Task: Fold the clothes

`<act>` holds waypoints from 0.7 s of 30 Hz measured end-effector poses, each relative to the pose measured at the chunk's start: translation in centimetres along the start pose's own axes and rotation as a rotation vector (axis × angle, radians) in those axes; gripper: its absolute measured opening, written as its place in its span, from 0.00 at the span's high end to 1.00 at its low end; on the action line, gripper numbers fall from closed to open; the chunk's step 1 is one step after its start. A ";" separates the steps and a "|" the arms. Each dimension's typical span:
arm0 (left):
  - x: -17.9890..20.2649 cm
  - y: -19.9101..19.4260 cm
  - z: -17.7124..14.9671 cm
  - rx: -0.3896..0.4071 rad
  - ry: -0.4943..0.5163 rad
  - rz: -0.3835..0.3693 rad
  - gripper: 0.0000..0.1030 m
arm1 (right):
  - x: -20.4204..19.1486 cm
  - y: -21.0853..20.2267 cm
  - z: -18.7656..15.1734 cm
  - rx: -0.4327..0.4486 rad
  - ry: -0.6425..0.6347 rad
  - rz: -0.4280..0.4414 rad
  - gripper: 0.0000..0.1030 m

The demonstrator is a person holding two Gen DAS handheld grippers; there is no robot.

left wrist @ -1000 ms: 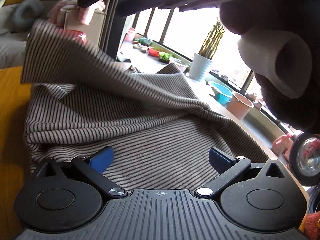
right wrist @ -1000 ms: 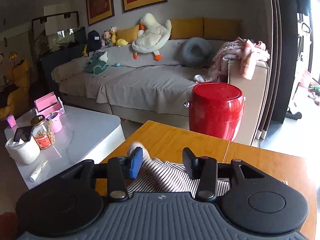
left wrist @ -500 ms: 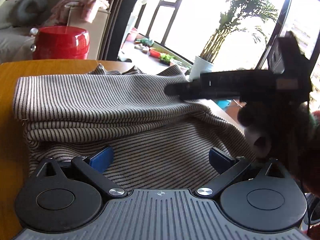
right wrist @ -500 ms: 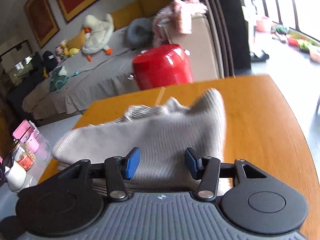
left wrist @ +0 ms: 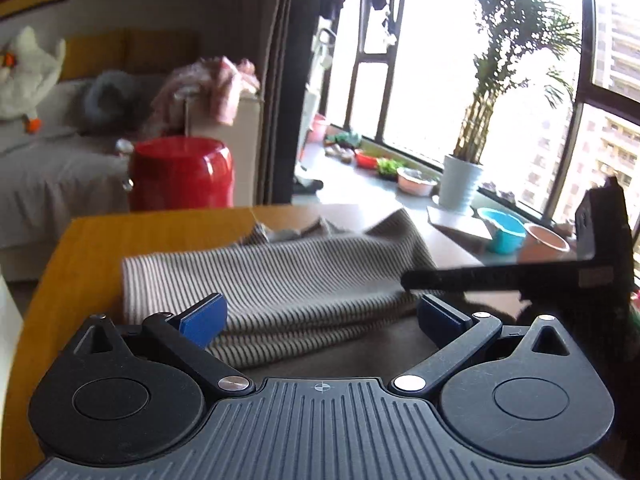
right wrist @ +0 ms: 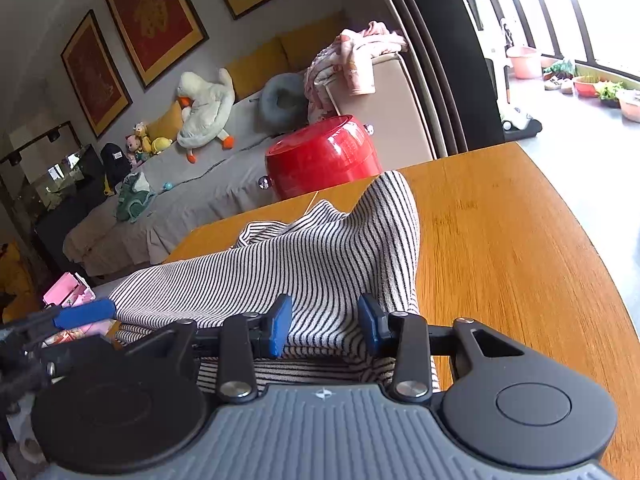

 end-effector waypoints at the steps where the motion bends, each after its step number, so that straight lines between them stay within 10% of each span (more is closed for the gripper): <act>1: -0.3 0.6 0.5 0.002 -0.003 0.033 0.00 | 0.0 -0.1 0.0 0.000 -0.005 -0.004 0.65; 5: -2.8 5.2 -0.1 -0.132 -0.068 0.088 0.00 | 0.1 -0.6 -0.1 0.000 -0.025 -0.020 0.65; 21: -3.3 4.9 -1.0 -0.110 -0.060 0.068 0.00 | -2.2 -0.5 2.4 0.064 -0.161 -0.103 0.54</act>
Point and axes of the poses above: each gripper's, at about its wrist camera, not at the fingertips, and y roughly the way its jaws point, x to its right, z to its top, the point moved 2 cm from there along y, roughly the way its jaws point
